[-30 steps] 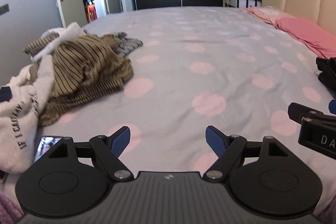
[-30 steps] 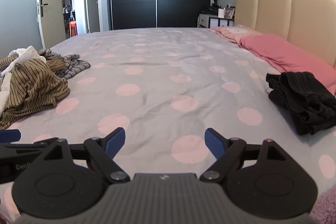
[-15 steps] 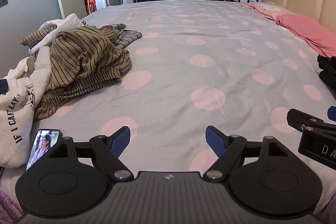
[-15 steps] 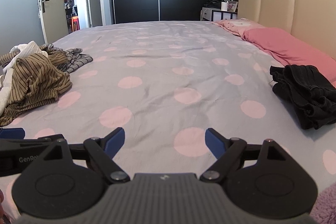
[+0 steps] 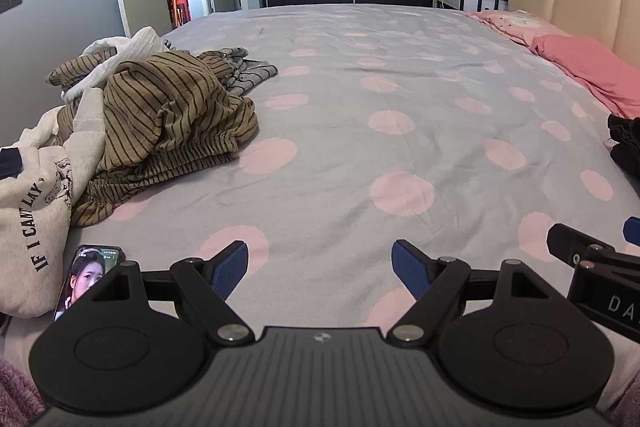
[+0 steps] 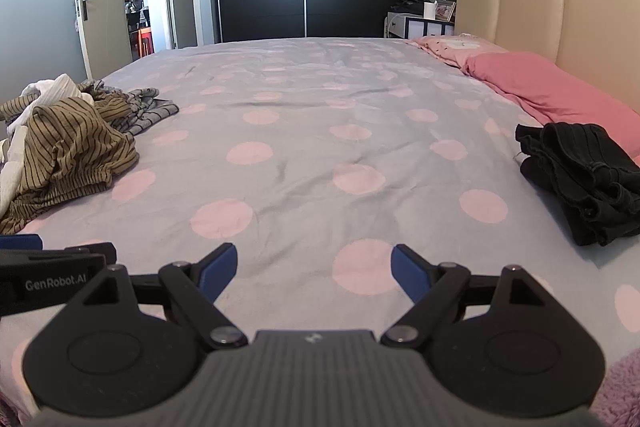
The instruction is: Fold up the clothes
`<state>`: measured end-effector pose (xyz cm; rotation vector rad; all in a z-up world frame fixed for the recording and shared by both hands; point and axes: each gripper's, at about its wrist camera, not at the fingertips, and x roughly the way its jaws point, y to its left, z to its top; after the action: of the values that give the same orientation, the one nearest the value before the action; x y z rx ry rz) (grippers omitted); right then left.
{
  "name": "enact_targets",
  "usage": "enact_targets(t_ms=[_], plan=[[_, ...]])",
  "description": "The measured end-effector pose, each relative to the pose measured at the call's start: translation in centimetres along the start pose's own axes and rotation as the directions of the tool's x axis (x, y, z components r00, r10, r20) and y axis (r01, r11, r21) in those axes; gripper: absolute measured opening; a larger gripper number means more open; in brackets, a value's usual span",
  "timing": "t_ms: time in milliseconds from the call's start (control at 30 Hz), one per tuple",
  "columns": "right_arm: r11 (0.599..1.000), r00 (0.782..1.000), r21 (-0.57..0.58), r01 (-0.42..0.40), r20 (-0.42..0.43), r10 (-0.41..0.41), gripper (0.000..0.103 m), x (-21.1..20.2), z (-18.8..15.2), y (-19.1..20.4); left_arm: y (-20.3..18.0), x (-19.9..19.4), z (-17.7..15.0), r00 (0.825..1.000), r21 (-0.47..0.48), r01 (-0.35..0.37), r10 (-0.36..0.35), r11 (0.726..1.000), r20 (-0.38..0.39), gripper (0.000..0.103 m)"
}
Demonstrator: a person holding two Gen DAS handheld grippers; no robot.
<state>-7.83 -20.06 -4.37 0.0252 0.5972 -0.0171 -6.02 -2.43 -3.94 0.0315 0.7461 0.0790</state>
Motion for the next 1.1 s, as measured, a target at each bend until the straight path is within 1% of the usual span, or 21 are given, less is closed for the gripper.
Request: enact_targets(t_ms=[767,900,1100], plan=[[1.000,1.000,-0.021,-0.007,-0.009,0.007,0.087,0.17,-0.10,0.32,0.07,-0.01,0.12,1.000,0.009,0.002,-0.002,1.000,-0.003,0.079],[1.000,1.000,-0.023,-0.011,-0.010,0.011,0.087,0.29,-0.12,0.24,-0.11,-0.04,0.12,1.000,0.021,0.006,-0.006,1.000,0.003,0.079],[1.000,1.000,-0.027,-0.015,0.014,0.016,0.087,0.08,0.08,0.39,-0.27,-0.42,0.41,0.999,0.034,0.002,-0.003,0.999,0.033,0.079]])
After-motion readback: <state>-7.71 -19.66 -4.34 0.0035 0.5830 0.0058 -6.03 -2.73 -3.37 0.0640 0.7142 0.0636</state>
